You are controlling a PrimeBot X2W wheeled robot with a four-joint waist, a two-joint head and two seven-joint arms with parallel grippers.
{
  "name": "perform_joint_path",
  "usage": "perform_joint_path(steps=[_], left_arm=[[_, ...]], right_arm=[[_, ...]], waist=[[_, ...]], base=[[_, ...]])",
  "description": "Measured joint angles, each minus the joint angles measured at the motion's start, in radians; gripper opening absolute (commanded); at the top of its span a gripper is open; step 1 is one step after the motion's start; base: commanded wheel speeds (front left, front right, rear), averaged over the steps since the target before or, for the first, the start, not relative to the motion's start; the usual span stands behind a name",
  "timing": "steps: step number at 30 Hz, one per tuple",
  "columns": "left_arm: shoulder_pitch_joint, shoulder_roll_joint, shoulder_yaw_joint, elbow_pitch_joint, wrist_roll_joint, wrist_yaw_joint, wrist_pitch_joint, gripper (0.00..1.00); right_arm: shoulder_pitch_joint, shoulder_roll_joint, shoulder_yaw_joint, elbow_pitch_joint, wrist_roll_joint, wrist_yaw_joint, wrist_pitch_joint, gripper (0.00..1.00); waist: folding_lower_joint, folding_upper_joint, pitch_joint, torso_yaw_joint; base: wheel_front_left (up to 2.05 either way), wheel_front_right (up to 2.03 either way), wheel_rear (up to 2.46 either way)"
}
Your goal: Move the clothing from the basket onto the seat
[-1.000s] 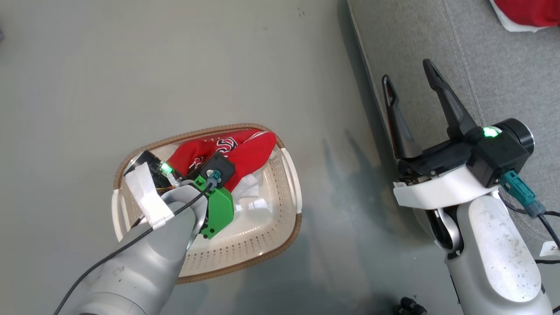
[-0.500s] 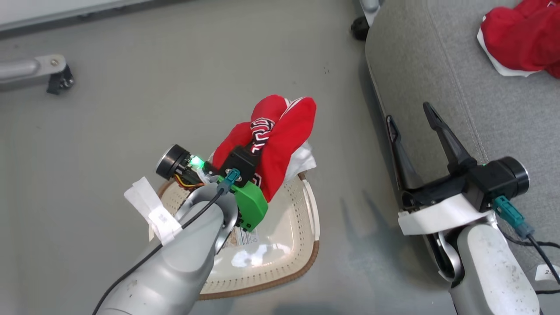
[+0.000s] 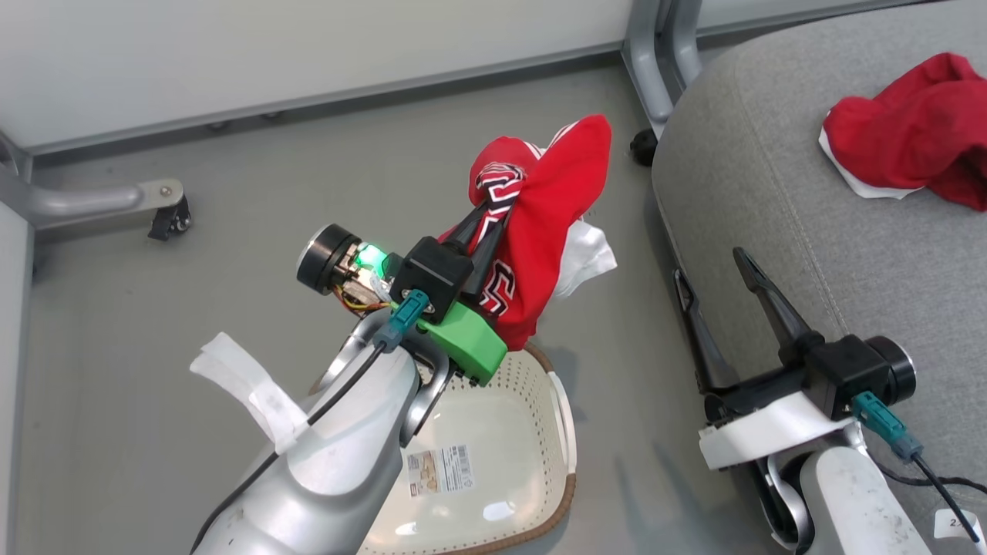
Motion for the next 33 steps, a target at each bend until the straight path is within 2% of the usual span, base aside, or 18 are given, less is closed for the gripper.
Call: perform_joint_path(steps=[7, 15, 24, 33], left_arm=[[0.009, 0.0, 0.012, -0.114, -0.013, 0.0, 0.0, 0.0], [0.02, 0.001, 0.023, -0.185, 0.0, 0.001, 0.0, 0.0], [0.037, 0.003, 0.021, -0.205, 0.007, 0.001, 0.0, 0.0], [0.046, 0.007, 0.021, -0.197, 0.014, 0.002, 0.0, 0.0]], right_arm=[[0.048, 0.0, -0.002, -0.001, 0.01, 0.0, 0.0, 1.0], [0.081, 0.0, -0.01, -0.006, 0.011, 0.0, 0.0, 1.0], [0.083, 0.0, 0.01, -0.049, 0.021, 0.0, 0.0, 1.0], [0.046, 0.0, 0.094, -0.149, 0.07, 0.0, 0.0, 1.0]], waist=[[0.0, 0.0, -0.06, 0.004], [0.0, 0.0, -0.099, 0.005], [0.0, 0.0, -0.095, 0.011], [0.0, 0.0, -0.085, 0.008]], base=[[0.0, 0.0, 0.0], [0.0, 0.0, 0.0], [0.0, 0.0, 0.0], [0.0, 0.0, 0.0]])
